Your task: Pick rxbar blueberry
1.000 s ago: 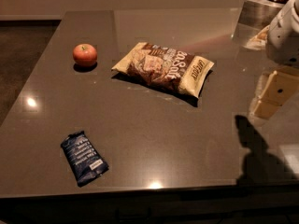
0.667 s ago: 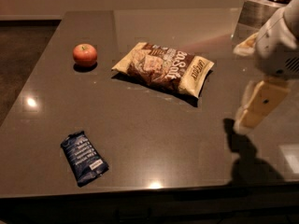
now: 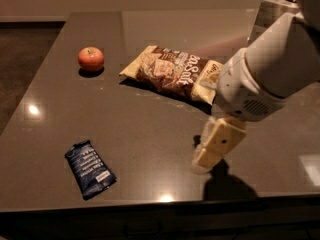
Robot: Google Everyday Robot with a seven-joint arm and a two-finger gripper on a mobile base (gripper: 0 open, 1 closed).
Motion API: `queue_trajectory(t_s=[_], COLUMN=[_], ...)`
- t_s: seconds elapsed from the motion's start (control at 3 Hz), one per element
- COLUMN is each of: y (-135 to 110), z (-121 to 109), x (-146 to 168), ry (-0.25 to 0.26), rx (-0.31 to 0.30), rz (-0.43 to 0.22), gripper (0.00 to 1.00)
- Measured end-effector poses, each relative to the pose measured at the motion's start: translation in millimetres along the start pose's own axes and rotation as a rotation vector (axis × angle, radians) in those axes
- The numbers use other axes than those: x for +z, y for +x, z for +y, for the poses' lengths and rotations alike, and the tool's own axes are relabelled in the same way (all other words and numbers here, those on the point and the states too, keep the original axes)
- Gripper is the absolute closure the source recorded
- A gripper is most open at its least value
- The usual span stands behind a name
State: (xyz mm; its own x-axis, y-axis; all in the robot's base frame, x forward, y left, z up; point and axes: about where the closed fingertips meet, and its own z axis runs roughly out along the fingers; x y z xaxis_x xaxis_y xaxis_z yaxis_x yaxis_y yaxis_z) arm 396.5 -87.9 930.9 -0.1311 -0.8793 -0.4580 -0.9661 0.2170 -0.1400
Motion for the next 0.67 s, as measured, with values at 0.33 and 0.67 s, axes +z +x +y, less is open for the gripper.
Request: queue_trajectory(t_s=[0.33,0.67], y=[-35.8,-68.7], z=[16.7,28.7], x=[28.5,49.3], ry=[-0.044,-0.059], rx=[-0.002,0.005], rz=[-0.051,-0.094], gripper=[0.0,0.0])
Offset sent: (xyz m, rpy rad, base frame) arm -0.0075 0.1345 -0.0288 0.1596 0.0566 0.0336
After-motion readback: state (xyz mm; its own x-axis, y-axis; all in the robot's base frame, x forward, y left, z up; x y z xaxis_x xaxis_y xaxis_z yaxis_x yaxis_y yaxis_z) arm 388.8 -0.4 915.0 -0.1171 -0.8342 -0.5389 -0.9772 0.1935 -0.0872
